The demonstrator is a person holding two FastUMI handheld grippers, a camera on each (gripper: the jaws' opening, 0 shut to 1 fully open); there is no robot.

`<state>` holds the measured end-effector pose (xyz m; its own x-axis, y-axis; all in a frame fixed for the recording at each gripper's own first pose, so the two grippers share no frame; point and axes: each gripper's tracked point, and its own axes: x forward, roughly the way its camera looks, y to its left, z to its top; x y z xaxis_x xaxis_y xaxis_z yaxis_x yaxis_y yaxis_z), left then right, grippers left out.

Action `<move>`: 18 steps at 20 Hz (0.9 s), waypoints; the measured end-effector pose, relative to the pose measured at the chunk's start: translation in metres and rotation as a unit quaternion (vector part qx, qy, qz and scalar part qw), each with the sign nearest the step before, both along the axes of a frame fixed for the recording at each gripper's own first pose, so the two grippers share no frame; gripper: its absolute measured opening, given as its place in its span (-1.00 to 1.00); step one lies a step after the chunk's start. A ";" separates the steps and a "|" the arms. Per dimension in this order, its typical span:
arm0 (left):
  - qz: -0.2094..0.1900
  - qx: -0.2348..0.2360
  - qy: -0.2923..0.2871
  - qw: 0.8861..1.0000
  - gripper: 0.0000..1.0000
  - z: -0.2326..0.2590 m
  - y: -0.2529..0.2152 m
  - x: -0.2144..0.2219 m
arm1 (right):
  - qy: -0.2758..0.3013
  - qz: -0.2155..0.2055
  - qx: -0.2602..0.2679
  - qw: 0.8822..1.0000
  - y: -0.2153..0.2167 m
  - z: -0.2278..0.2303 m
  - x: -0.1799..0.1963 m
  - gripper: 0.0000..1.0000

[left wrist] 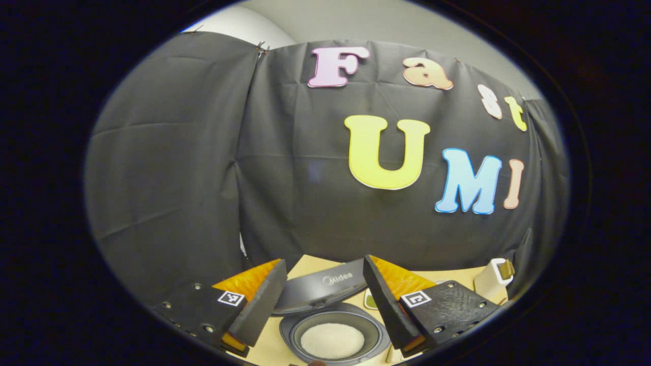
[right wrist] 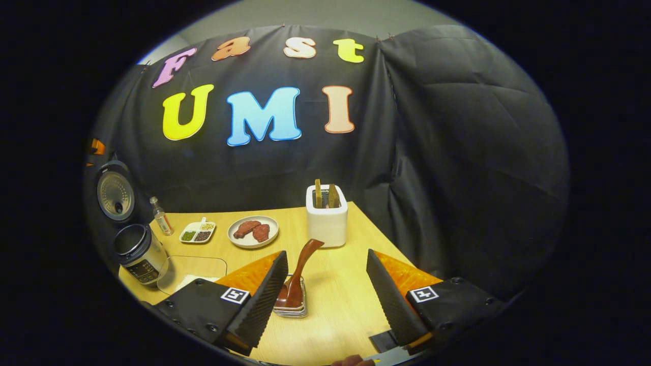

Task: Close the left gripper, press the button to open the rice cooker; take a wooden spoon from the chopstick holder with the right hand, scoop a spoonful of rice and pour it into the rice cooker, then put the wooden spoon back into the chopstick holder.

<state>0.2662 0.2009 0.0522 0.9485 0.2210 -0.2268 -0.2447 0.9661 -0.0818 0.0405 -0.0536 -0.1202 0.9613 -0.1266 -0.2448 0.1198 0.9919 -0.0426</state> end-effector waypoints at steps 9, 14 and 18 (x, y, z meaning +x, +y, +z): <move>0.009 -0.105 0.071 0.992 0.94 -0.056 0.009 0.053 | -0.041 0.020 -0.006 0.999 0.010 0.057 -0.001 0.96; 0.003 -0.139 0.115 0.983 0.96 -0.077 -0.021 0.021 | -0.028 0.050 -0.006 0.998 0.007 0.051 0.014 0.96; 0.009 -0.146 0.149 0.978 0.96 -0.107 -0.050 -0.013 | -0.021 0.085 -0.018 0.996 0.004 0.045 0.026 0.96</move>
